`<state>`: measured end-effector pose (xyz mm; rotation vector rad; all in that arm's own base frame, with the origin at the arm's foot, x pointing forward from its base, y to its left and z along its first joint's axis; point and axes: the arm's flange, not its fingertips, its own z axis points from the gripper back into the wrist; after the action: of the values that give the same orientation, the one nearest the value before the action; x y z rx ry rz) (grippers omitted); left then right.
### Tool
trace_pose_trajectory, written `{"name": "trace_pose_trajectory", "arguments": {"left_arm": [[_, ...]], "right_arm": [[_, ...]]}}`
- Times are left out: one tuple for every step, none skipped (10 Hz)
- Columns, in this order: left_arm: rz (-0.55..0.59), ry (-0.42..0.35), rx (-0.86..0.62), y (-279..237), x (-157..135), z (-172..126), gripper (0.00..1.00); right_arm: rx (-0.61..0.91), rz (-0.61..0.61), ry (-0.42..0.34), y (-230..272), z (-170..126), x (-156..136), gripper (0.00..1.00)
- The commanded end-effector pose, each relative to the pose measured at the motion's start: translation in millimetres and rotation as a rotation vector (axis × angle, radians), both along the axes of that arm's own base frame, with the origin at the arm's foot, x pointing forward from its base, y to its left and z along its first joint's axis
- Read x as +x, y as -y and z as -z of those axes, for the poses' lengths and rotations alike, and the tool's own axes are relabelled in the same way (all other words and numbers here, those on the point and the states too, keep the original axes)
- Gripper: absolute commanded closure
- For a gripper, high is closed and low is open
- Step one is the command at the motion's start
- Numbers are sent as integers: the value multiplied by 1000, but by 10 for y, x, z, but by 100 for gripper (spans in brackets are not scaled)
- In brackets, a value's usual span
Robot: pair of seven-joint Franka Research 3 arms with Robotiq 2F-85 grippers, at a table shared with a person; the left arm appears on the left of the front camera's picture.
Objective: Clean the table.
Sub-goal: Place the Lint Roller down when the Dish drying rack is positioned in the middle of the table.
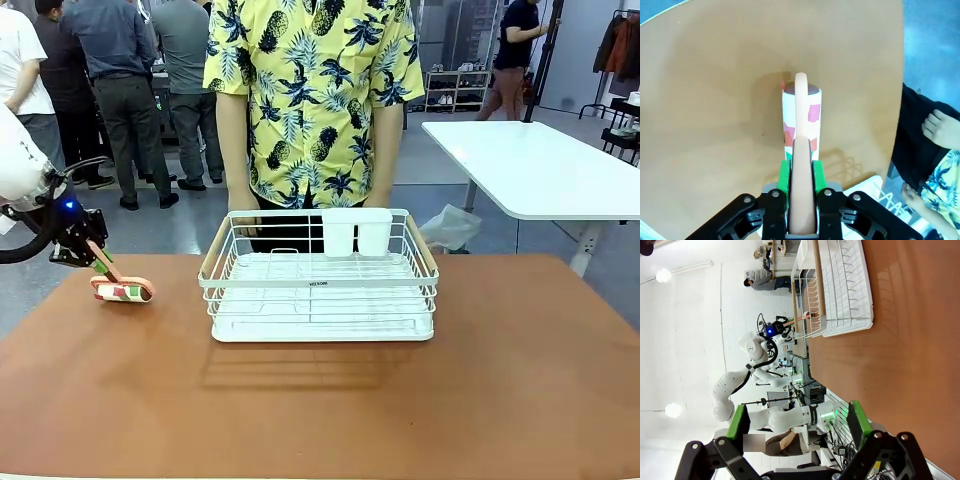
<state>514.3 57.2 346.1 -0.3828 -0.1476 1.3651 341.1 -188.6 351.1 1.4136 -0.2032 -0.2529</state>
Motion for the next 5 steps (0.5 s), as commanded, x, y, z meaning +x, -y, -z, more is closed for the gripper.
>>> {"name": "trace_pose_trajectory", "arguments": {"left_arm": [[-9,-38,24,-35,-19,37,32],[-13,-39,28,-28,-26,17,2],[-28,-46,38,-6,-56,-19,0],[-47,-50,51,28,-102,-58,0],[-55,-56,49,50,-135,-103,0]], "right_arm": [[0,2,4,-6,-30,-17,0],[0,2,4,-6,-30,-17,0],[0,2,4,-6,-30,-17,0],[0,2,4,-6,-30,-17,0],[0,2,4,-6,-30,-17,0]]}}
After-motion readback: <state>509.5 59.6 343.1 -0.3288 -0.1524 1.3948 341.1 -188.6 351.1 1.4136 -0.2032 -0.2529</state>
